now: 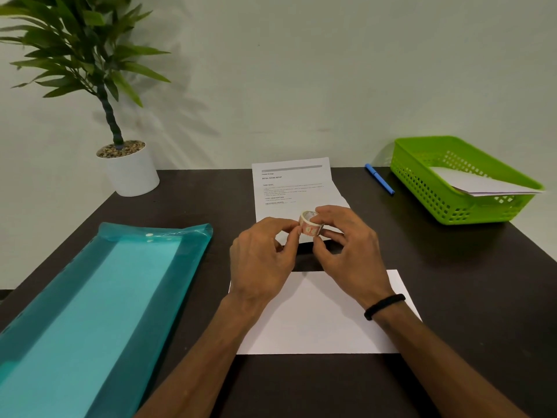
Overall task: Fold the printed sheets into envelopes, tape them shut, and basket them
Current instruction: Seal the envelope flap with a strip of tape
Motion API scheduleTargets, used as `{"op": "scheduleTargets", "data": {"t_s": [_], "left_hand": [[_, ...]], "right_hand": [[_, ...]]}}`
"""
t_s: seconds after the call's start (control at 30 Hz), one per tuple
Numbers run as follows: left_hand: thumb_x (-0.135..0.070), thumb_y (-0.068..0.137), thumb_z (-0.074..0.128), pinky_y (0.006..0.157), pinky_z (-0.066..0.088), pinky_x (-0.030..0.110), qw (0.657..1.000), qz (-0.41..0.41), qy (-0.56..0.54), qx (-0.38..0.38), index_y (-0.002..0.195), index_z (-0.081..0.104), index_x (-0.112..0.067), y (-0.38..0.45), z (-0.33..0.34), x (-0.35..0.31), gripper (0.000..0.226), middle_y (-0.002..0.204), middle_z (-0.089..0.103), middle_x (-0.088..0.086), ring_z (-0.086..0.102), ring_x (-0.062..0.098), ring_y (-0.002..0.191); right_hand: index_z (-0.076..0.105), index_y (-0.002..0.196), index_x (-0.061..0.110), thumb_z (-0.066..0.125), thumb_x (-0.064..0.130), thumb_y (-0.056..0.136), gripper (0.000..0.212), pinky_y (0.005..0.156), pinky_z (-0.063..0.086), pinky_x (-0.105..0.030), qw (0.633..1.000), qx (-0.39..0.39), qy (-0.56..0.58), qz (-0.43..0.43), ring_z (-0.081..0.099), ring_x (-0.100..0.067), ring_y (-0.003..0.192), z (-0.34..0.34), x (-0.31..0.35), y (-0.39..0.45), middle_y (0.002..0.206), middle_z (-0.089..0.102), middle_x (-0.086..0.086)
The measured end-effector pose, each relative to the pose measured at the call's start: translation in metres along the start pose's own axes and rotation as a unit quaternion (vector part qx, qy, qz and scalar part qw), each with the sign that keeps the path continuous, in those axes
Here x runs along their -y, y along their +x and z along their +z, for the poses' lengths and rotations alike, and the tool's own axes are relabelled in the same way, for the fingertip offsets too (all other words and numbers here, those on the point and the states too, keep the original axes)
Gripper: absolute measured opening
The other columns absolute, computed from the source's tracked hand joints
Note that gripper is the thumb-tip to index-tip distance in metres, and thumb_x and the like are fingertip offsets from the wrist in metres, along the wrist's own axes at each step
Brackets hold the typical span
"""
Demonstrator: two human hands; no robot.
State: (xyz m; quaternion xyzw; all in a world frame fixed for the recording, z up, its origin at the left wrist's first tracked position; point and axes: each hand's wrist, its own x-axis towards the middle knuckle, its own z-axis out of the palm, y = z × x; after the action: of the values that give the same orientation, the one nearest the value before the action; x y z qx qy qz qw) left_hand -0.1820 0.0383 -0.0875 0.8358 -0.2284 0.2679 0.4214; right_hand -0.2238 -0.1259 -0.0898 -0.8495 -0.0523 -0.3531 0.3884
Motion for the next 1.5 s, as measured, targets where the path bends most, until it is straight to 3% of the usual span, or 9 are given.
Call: {"op": "scheduleTargets", "data": {"t_s": [0.2, 0.37, 0.43, 0.63, 0.8, 1.1, 1.23, 1.5], "left_hand": [[-0.033, 0.091, 0.076, 0.067, 0.055, 0.020, 0.998, 0.026, 0.058, 0.009, 0.099, 0.076, -0.021, -0.002, 0.002, 0.002, 0.015, 0.096, 0.077, -0.003, 0.063, 0.006, 0.063], [-0.038, 0.092, 0.074, 0.063, 0.046, 0.012, 0.998, 0.010, 0.062, 0.015, 0.094, 0.068, -0.023, -0.002, 0.002, 0.002, 0.016, 0.090, 0.071, -0.007, 0.058, 0.007, 0.060], [-0.039, 0.092, 0.073, 0.062, 0.043, 0.010, 0.998, 0.005, 0.065, 0.022, 0.093, 0.066, -0.024, -0.001, 0.002, 0.003, 0.017, 0.088, 0.067, -0.009, 0.058, 0.009, 0.061], [-0.039, 0.095, 0.070, 0.063, 0.050, 0.017, 0.998, -0.018, 0.048, 0.038, 0.093, 0.058, -0.027, 0.001, 0.003, 0.003, 0.017, 0.087, 0.060, -0.013, 0.059, 0.010, 0.062], [-0.033, 0.094, 0.071, 0.059, 0.055, 0.019, 0.996, -0.039, -0.038, 0.073, 0.091, 0.059, -0.025, 0.002, 0.005, 0.005, 0.015, 0.081, 0.061, -0.014, 0.061, 0.010, 0.060], [-0.026, 0.095, 0.072, 0.059, 0.063, 0.030, 0.978, -0.093, -0.149, 0.111, 0.096, 0.063, -0.017, 0.004, 0.004, 0.003, 0.013, 0.095, 0.070, -0.004, 0.073, 0.021, 0.067], [-0.023, 0.096, 0.070, 0.057, 0.060, 0.022, 0.972, -0.120, -0.169, 0.114, 0.098, 0.063, -0.014, 0.005, 0.003, 0.000, 0.012, 0.102, 0.072, -0.003, 0.074, 0.019, 0.067], [-0.021, 0.098, 0.067, 0.056, 0.058, 0.020, 0.961, -0.161, -0.196, 0.108, 0.101, 0.064, -0.014, 0.006, 0.001, -0.001, 0.009, 0.116, 0.065, -0.018, 0.076, 0.017, 0.070]], "right_hand": [[0.074, 0.115, 0.014, 0.080, 0.006, 0.086, 0.031, 0.096, 0.053, -0.012, 0.999, 0.017, -0.019, -0.026, 0.064, -0.009, 0.113, 0.000, -0.001, -0.001, 0.128, 0.065, -0.002], [0.075, 0.116, 0.015, 0.082, 0.008, 0.086, 0.032, 0.093, 0.048, -0.004, 0.999, 0.031, -0.015, -0.035, 0.063, -0.005, 0.110, 0.001, 0.000, -0.001, 0.127, 0.064, -0.002], [0.075, 0.116, 0.014, 0.082, 0.008, 0.085, 0.032, 0.094, 0.051, -0.008, 0.999, 0.033, -0.013, -0.039, 0.065, -0.008, 0.109, 0.001, 0.001, -0.001, 0.127, 0.064, -0.003], [0.074, 0.112, 0.013, 0.082, 0.008, 0.085, 0.028, 0.092, 0.057, -0.016, 0.999, 0.028, 0.010, -0.040, 0.067, -0.009, 0.107, 0.000, 0.005, 0.000, 0.121, 0.067, -0.002], [0.073, 0.113, 0.011, 0.079, 0.010, 0.088, 0.026, 0.088, 0.061, -0.024, 0.998, 0.033, 0.052, 0.004, 0.069, -0.010, 0.104, -0.001, 0.003, 0.000, 0.116, 0.070, 0.003], [0.073, 0.116, 0.012, 0.078, 0.012, 0.087, 0.029, 0.086, 0.063, -0.029, 0.988, 0.047, 0.117, 0.091, 0.073, -0.012, 0.103, -0.003, 0.001, 0.003, 0.111, 0.075, 0.005], [0.073, 0.113, 0.012, 0.076, 0.008, 0.087, 0.028, 0.084, 0.063, -0.029, 0.978, 0.049, 0.158, 0.126, 0.074, -0.011, 0.102, -0.006, 0.002, 0.004, 0.110, 0.076, 0.005], [0.072, 0.108, 0.012, 0.078, 0.005, 0.085, 0.025, 0.080, 0.061, -0.021, 0.971, 0.060, 0.165, 0.164, 0.074, -0.011, 0.101, -0.011, -0.002, 0.009, 0.110, 0.075, 0.006]]}}
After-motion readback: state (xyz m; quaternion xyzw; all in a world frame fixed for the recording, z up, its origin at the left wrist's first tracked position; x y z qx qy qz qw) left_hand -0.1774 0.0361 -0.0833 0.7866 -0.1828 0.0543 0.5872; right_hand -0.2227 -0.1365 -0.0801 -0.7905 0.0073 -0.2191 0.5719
